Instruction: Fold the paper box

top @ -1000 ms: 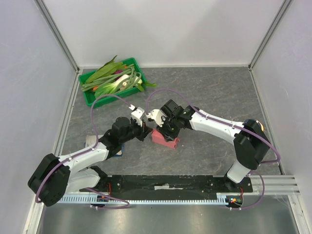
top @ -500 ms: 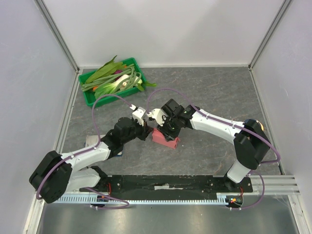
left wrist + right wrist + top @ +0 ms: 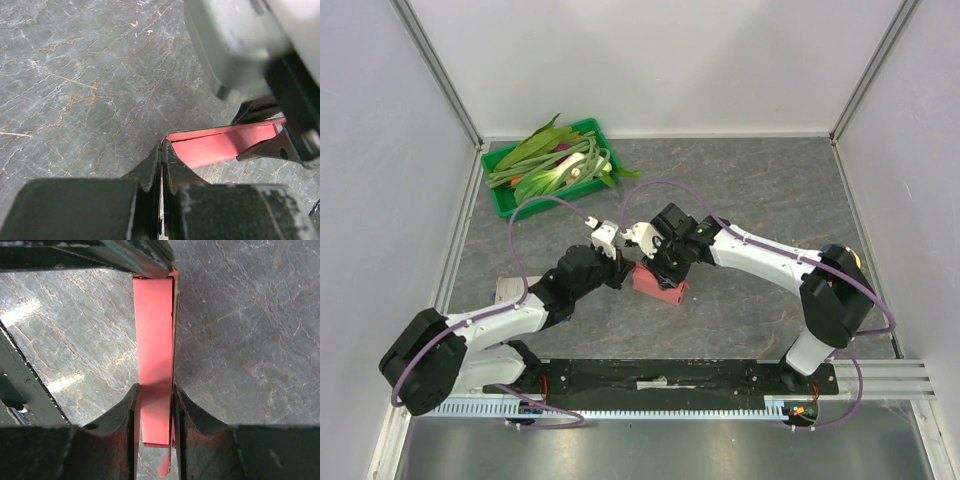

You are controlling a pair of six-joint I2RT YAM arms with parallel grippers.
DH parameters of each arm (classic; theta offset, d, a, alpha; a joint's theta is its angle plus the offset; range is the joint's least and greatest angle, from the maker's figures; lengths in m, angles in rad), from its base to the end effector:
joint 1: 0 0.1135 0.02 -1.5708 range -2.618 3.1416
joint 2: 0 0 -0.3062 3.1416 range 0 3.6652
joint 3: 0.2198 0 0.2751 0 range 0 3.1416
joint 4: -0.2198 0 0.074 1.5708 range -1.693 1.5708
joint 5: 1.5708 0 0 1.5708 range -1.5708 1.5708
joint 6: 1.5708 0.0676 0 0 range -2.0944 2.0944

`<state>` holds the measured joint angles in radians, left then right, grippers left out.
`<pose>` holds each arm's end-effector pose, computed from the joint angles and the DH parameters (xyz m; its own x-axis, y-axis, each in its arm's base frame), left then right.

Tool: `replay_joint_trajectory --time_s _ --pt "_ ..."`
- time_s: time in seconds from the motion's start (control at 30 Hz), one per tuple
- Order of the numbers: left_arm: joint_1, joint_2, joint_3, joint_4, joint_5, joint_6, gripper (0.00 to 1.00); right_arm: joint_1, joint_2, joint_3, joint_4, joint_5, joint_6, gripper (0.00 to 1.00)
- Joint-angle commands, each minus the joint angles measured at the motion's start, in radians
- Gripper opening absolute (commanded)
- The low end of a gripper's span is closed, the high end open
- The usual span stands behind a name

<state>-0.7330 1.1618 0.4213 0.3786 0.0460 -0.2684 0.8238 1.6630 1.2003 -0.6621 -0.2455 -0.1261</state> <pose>0.1980 -0.1825 0.2075 -0.4394 0.0392 -0.8974 0.6055 0.7509 -0.2637 0.2430 0.2866 0.2263 -0.5096 -0.7299 -0.4555 -0.8538 0.4943 0.1633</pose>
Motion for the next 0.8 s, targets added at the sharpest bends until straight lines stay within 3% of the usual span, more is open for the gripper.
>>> replay_joint_trajectory --time_s 0.0,0.17,0.4,0.77 --pt "-0.118 -0.048 -0.045 0.121 -0.023 0.083 0.02 0.015 0.024 -0.024 0.035 0.083 0.115 0.00" --pt "-0.204 -0.065 -0.124 0.207 -0.144 0.100 0.02 0.015 0.027 -0.019 0.052 0.121 0.158 0.02" --pt "-0.224 -0.071 -0.157 0.250 -0.228 0.135 0.02 0.015 0.029 -0.030 0.050 0.112 0.141 0.01" --pt "-0.227 -0.097 -0.194 0.235 -0.232 0.158 0.02 0.015 0.023 -0.015 0.050 0.135 0.135 0.04"
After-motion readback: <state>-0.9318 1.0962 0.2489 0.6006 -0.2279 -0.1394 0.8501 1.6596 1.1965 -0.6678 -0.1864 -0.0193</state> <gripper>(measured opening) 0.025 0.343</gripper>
